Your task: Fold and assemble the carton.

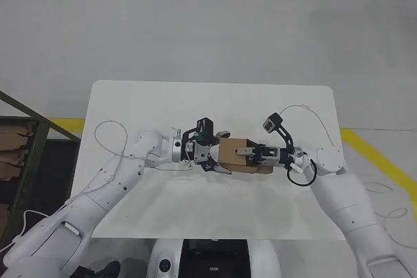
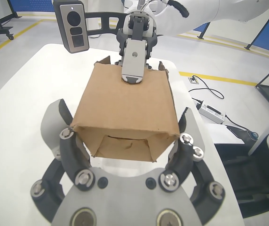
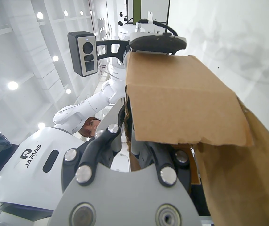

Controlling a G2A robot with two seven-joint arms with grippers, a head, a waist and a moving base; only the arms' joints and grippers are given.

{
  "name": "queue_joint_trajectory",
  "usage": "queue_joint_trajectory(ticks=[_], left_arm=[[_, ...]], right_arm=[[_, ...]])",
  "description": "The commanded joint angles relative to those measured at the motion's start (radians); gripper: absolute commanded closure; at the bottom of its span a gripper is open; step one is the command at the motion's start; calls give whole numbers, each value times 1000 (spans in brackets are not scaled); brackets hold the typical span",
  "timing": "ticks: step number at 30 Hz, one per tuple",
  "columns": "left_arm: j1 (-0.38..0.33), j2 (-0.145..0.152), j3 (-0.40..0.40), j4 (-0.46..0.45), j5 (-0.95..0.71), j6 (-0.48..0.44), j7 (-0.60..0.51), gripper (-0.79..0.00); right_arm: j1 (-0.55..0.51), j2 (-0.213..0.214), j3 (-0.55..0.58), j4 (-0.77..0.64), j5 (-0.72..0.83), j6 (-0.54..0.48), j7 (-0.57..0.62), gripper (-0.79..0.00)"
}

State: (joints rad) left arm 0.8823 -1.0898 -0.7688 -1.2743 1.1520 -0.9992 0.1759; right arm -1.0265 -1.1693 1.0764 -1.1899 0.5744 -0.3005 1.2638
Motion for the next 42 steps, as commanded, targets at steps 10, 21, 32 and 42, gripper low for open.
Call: queue_joint_trajectory(ticks=[10, 21, 32, 42], left_arm=[[9, -7, -12, 9, -22, -13, -15, -699], [15, -9, -13, 4, -51, -13, -35, -514], [22, -9, -18, 9, -66, -13, -39, -440], [37, -7, -49, 7, -55, -13, -7, -406]], right_arm=[[-2, 1, -2, -7, -7, 3, 1, 0], [-3, 1, -4, -9, -12, 2, -3, 0], [-6, 3, 1, -9, -9, 3, -8, -123], [-5, 7, 14, -11, -6, 12, -1, -169]])
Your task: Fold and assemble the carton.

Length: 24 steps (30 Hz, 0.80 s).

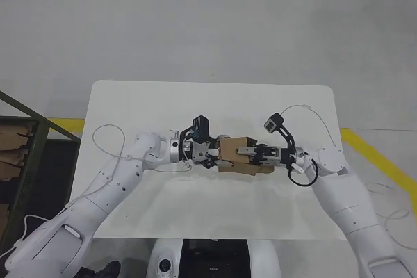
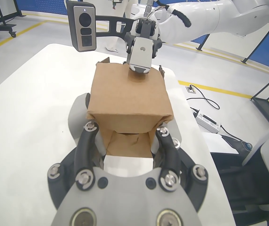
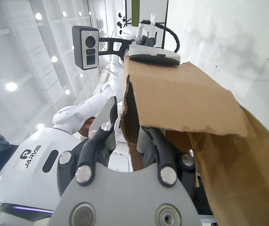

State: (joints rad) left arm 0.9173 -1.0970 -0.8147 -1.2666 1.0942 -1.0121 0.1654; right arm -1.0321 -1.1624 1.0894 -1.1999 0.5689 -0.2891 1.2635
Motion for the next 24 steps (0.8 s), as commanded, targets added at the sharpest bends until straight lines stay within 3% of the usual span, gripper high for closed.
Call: queue_joint_trajectory(ticks=[1, 17, 24], left_arm=[[4, 0, -6, -2, 5, 0, 7, -400], [31, 16, -49, 11, 9, 0, 33, -456], [32, 20, -78, 15, 7, 0, 43, -443]], right_arm=[[0, 1, 2, -1, -1, 2, -1, -169], [-27, 33, 122, 16, -16, -13, -28, -142], [-113, 63, 209, -83, -94, -28, -39, -77]])
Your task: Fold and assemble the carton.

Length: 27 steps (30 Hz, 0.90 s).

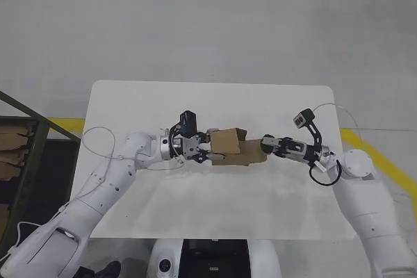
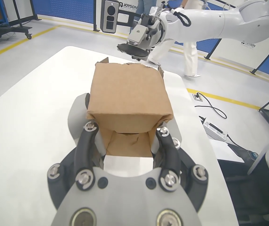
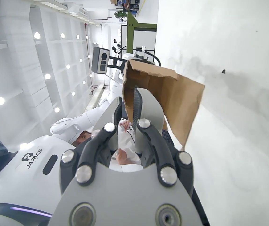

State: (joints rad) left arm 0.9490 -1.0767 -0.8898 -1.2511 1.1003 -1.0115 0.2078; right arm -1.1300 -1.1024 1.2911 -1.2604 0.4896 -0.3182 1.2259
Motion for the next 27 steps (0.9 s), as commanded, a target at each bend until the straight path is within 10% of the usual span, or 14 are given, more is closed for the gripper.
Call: queue_joint_trajectory(ticks=[1, 27], left_arm=[[1, 0, -6, -1, 0, 0, 1, -453], [24, -11, 4, -66, -15, -1, -32, -480]], right_arm=[[-33, 7, 13, -51, -30, 3, -1, -62], [-48, 13, -71, -177, -139, 57, -56, 0]])
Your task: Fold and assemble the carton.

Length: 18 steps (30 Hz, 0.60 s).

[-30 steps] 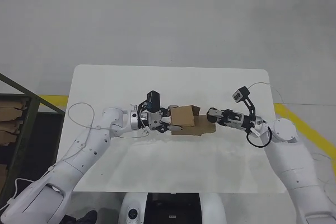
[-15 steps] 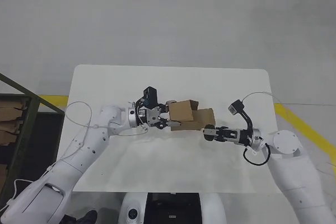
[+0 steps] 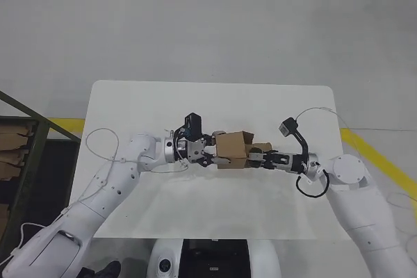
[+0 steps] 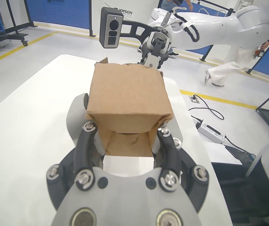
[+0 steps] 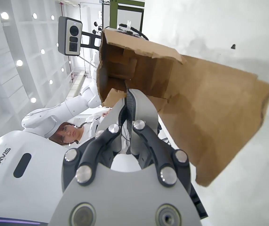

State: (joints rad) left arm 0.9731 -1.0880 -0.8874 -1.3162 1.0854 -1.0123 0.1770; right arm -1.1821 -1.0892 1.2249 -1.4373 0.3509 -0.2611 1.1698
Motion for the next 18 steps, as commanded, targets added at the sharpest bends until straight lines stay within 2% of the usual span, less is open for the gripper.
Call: queue_joint_trajectory(ticks=[1, 7, 18], left_arm=[[-1, 0, 2, -1, -2, 0, -2, -480], [-5, 0, 2, 4, -6, 0, -2, -489], [10, 6, -6, -2, -5, 0, 9, -489]], right_arm=[[8, -1, -10, 0, -4, -1, 0, 0], [17, -1, -16, 7, -4, -11, -11, 0], [9, 20, 89, 15, 2, -9, -69, 0]])
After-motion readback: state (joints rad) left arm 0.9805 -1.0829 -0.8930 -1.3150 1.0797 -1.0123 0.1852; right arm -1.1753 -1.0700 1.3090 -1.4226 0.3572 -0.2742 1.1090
